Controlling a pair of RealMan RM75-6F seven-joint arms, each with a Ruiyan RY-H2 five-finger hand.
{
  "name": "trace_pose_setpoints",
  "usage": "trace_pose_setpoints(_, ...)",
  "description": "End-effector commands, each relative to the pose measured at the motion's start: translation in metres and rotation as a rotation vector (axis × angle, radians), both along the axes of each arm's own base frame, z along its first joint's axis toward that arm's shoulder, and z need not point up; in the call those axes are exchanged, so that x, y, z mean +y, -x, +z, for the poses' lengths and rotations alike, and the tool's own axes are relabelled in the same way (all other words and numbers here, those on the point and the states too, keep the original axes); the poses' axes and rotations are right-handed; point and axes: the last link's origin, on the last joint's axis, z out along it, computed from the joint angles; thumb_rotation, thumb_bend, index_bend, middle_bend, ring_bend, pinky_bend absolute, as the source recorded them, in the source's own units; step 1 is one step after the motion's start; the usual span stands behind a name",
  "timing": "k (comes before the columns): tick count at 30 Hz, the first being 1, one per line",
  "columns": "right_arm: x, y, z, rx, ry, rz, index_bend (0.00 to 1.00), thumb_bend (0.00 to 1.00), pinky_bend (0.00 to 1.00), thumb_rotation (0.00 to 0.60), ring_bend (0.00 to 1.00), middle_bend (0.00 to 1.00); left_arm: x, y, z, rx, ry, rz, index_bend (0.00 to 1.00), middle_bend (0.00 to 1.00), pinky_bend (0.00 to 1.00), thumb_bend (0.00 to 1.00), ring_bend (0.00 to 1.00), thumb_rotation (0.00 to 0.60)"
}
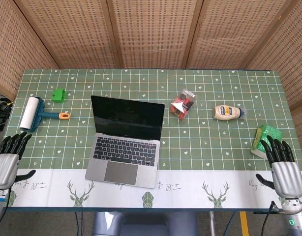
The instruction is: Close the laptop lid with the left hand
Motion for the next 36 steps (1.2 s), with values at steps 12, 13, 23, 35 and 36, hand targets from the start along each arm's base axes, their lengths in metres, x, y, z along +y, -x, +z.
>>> trace_pose_setpoints(12,-0.008,0.013,0.007,-0.036,-0.003,-0.052,0.00,0.02,0.00,0.600,0.00,0.00,0.107,-0.097,-0.017,0.013,0.108,-0.185,0.00,0.00,0.02,0.63,0.00,0.600)
trace_pose_setpoints(13,-0.009,0.014,0.008,-0.038,-0.003,-0.055,0.00,0.02,0.00,0.600,0.00,0.00,0.110,-0.102,-0.018,0.014,0.112,-0.191,0.00,0.00,0.02,0.66,0.00,0.600)
trace_pose_setpoints(23,-0.015,0.025,0.014,-0.076,-0.005,-0.095,0.00,0.02,0.00,0.600,0.00,0.00,0.165,-0.180,-0.051,0.047,0.216,-0.260,0.00,0.00,0.04,0.94,0.00,0.600)
trace_pose_setpoints(35,-0.021,0.035,0.021,-0.113,-0.002,-0.130,0.00,0.02,0.00,0.600,0.00,0.00,0.214,-0.247,-0.094,0.096,0.316,-0.216,0.05,0.00,0.09,1.00,0.00,0.600)
trace_pose_setpoints(36,-0.021,0.036,0.022,-0.117,-0.001,-0.133,0.00,0.02,0.00,0.600,0.00,0.00,0.217,-0.250,-0.098,0.104,0.324,-0.206,0.05,0.00,0.09,1.00,0.00,0.600)
